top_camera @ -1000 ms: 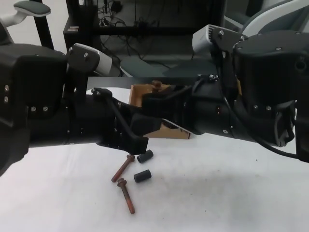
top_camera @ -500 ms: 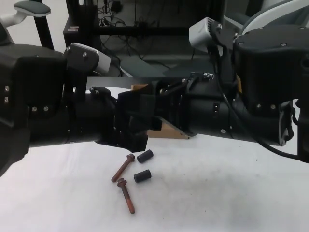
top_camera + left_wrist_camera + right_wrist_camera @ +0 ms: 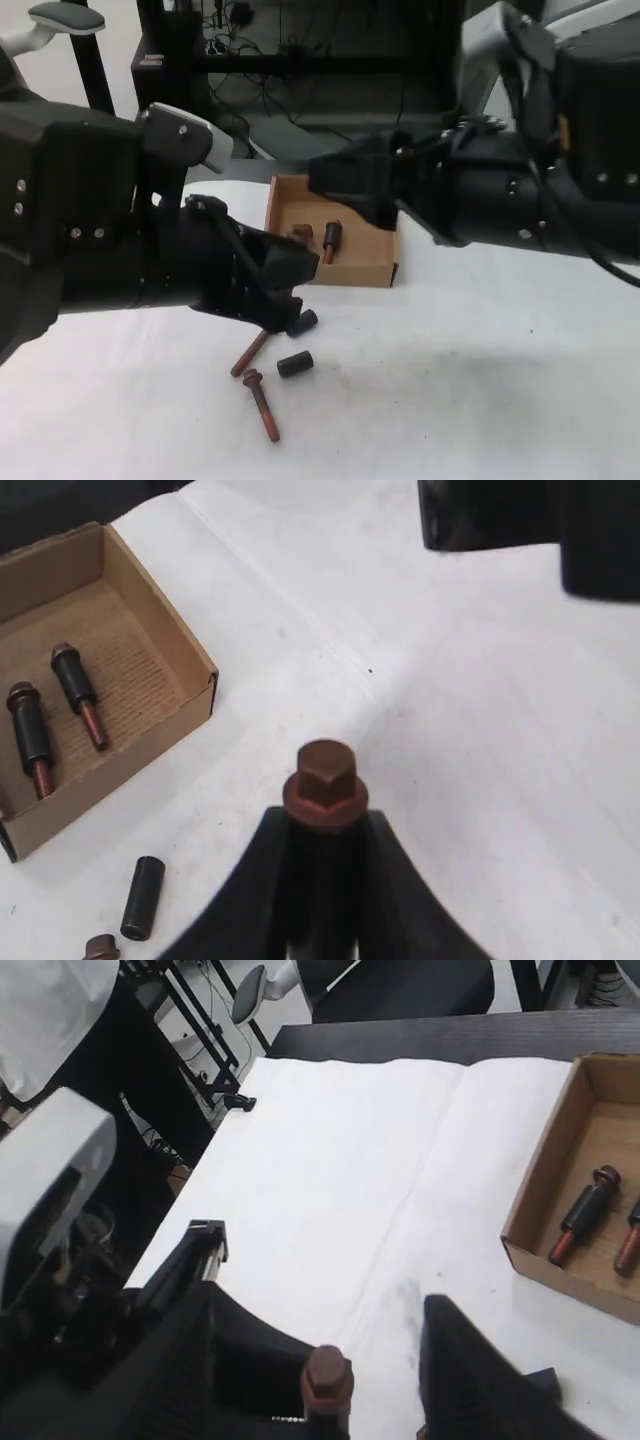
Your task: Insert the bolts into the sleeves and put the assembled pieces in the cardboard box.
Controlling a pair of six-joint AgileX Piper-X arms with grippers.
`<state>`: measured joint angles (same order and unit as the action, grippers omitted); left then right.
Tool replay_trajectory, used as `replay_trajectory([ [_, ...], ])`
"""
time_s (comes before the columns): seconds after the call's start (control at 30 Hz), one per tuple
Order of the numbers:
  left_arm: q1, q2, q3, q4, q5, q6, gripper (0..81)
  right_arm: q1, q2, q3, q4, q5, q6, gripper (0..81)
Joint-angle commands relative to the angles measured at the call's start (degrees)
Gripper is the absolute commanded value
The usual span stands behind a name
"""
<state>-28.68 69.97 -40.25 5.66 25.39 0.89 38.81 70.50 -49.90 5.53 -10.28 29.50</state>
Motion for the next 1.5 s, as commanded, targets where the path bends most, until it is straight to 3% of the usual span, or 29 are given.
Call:
replay_trajectory([
  [0.0, 0.09, -1.3, -0.77, -0.5, -0.6, 0.99, 1.7, -0.5, -0.53, -0.1, 0.61, -0.92, -0.74, 60.9],
  [0.4, 0.32, -1.57, -0.77, -0.35, -2.98, 4.49, 1.7, -0.65, -0.53, -0.1, 4.27, -1.24, -1.58, 60.9],
  [0.73, 4.33, 5.51, -4.27, 0.68, -1.77, 7.93, 1.7, -1.58, -0.53, -0.1, 16.08, -1.67, -3.33, 60.9],
  [0.97, 4.78, 20.13, -20.24, 9.6, -3.61, 12.96, 1.7, -2.54, -0.53, -0.1, 23.7, -4.82, -7.61, 60.9],
  [1.47, 4.78, 48.89, -57.72, 27.29, -3.08, 12.4, 1.7, -2.52, -1.97, -0.1, 30.26, -9.35, -12.86, 60.9],
])
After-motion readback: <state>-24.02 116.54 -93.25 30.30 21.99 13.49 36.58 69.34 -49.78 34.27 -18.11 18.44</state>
